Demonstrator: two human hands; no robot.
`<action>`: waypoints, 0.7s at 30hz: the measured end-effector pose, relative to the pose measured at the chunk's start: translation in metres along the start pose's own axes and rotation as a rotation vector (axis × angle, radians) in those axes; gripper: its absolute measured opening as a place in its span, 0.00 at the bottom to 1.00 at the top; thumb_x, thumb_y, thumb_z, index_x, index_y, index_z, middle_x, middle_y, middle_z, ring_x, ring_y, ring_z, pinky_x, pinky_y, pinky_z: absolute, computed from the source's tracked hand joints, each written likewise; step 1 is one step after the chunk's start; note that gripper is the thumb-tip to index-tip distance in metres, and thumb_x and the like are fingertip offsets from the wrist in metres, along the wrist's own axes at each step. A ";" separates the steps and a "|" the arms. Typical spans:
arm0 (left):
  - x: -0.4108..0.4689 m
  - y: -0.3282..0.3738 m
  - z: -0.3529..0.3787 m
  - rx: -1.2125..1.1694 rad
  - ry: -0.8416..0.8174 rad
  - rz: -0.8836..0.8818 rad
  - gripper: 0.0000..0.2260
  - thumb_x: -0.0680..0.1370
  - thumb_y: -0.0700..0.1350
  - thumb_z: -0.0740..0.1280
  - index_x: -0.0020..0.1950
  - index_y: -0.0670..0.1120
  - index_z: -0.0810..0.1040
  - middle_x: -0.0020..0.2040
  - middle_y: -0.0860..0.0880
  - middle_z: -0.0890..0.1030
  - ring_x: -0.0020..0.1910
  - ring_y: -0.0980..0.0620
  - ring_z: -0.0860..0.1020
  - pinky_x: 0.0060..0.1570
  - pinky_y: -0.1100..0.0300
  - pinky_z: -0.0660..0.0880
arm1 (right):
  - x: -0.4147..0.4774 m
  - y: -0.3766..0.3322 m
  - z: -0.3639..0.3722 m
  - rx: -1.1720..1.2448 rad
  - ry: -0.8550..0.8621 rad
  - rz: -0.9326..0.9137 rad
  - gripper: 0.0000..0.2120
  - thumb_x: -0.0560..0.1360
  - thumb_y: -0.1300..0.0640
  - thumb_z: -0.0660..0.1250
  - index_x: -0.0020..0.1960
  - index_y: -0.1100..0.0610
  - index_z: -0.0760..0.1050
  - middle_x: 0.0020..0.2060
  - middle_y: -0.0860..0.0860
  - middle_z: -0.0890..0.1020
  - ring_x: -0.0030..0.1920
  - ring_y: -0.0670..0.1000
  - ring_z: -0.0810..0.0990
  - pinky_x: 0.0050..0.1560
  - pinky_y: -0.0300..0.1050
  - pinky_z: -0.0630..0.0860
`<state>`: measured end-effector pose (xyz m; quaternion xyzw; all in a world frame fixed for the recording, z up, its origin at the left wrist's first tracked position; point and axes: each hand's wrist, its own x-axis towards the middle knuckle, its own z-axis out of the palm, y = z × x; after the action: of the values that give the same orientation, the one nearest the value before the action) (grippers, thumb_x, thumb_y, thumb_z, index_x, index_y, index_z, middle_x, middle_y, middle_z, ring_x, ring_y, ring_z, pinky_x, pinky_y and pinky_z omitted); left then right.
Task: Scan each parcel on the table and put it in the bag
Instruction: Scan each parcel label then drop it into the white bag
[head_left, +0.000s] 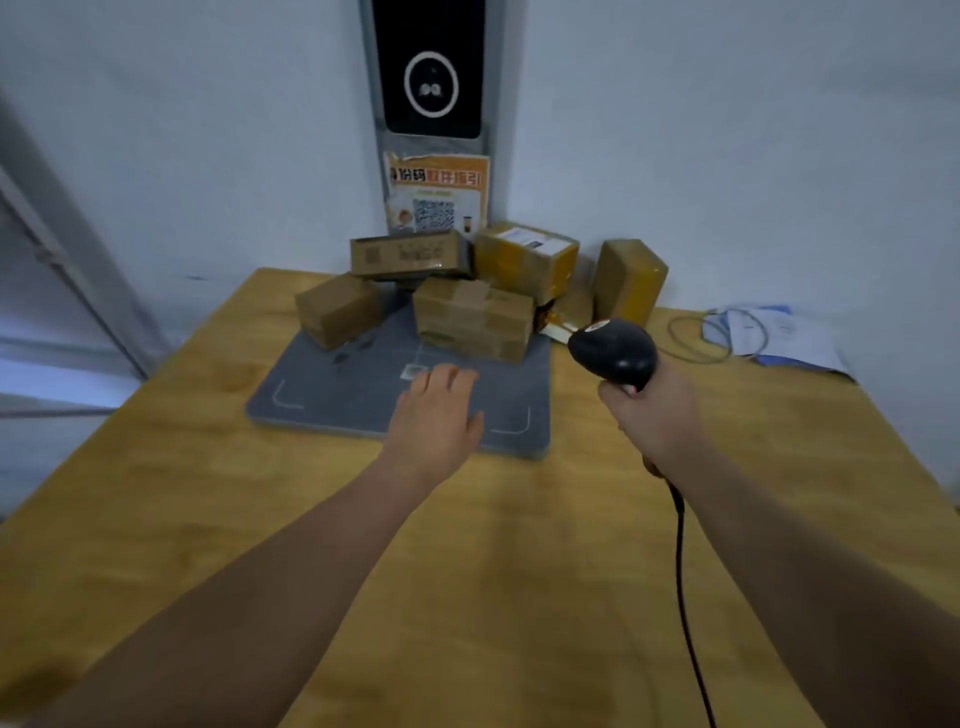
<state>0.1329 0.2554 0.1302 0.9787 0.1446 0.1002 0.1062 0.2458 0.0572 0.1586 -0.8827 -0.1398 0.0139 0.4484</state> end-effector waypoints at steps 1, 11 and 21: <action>0.013 0.002 0.000 0.014 -0.008 -0.001 0.22 0.82 0.51 0.58 0.74 0.46 0.63 0.70 0.47 0.66 0.69 0.46 0.64 0.67 0.53 0.66 | 0.016 0.000 -0.003 -0.027 -0.001 -0.025 0.07 0.71 0.60 0.67 0.43 0.64 0.74 0.31 0.58 0.77 0.33 0.56 0.75 0.32 0.43 0.67; 0.156 -0.004 0.040 0.164 -0.173 -0.035 0.24 0.80 0.50 0.61 0.74 0.44 0.61 0.69 0.43 0.66 0.67 0.42 0.65 0.62 0.50 0.68 | 0.160 0.013 0.019 -0.049 -0.096 -0.103 0.07 0.74 0.56 0.67 0.51 0.54 0.72 0.34 0.48 0.76 0.36 0.48 0.76 0.33 0.40 0.71; 0.282 -0.017 0.088 0.411 -0.378 0.031 0.44 0.76 0.57 0.67 0.79 0.42 0.42 0.79 0.42 0.44 0.78 0.44 0.45 0.75 0.50 0.46 | 0.229 0.051 0.078 0.229 -0.199 0.160 0.06 0.73 0.58 0.68 0.46 0.61 0.77 0.30 0.54 0.79 0.30 0.53 0.80 0.34 0.48 0.78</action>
<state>0.4134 0.3412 0.0882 0.9831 0.1247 -0.1138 -0.0711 0.4666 0.1492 0.0947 -0.8284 -0.1104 0.1527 0.5275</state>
